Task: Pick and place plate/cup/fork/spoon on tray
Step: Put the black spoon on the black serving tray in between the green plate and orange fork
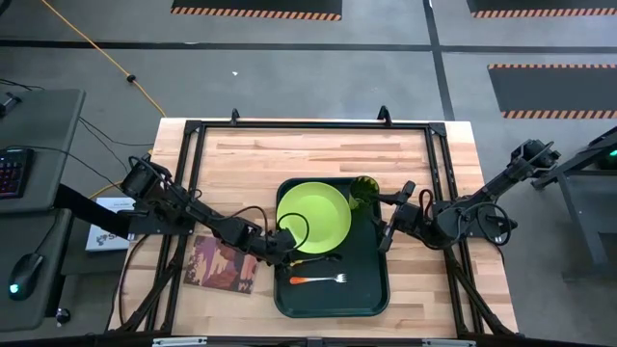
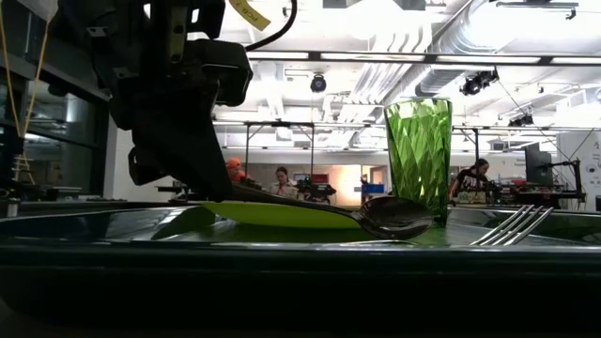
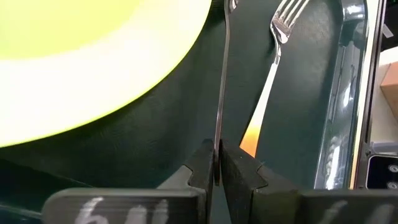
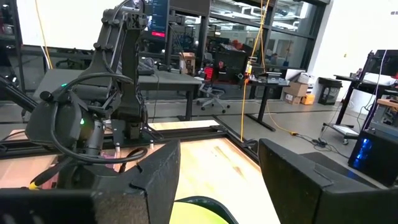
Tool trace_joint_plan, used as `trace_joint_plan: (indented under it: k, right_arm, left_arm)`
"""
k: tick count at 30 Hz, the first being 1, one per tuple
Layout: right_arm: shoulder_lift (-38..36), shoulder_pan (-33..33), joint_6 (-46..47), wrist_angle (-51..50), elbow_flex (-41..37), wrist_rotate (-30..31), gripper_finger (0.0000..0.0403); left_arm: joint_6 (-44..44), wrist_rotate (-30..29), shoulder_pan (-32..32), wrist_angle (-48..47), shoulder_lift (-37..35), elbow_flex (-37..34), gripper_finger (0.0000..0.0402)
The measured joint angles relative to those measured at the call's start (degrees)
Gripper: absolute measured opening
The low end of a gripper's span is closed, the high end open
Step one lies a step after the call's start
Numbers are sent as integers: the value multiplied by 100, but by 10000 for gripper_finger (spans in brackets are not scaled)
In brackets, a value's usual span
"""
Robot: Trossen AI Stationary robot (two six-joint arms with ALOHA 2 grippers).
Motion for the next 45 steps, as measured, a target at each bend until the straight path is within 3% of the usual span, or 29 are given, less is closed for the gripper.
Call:
trace_joint_plan:
  k: [29, 32, 41, 45]
  right_arm:
    - [2, 0, 5, 0, 0, 0, 209]
    - [2, 0, 107, -19, 0, -2, 209]
    - [2, 0, 102, -28, 0, -2, 209]
    - [2, 0, 98, -28, 0, -2, 209]
  left_arm:
    - [233, 305, 162, 0, 1, 0, 22]
    - [236, 308, 187, -14, 2, 0, 40]
    - [368, 251, 188, -39, 2, 2, 151]
    - [418, 252, 201, -39, 2, 0, 175]
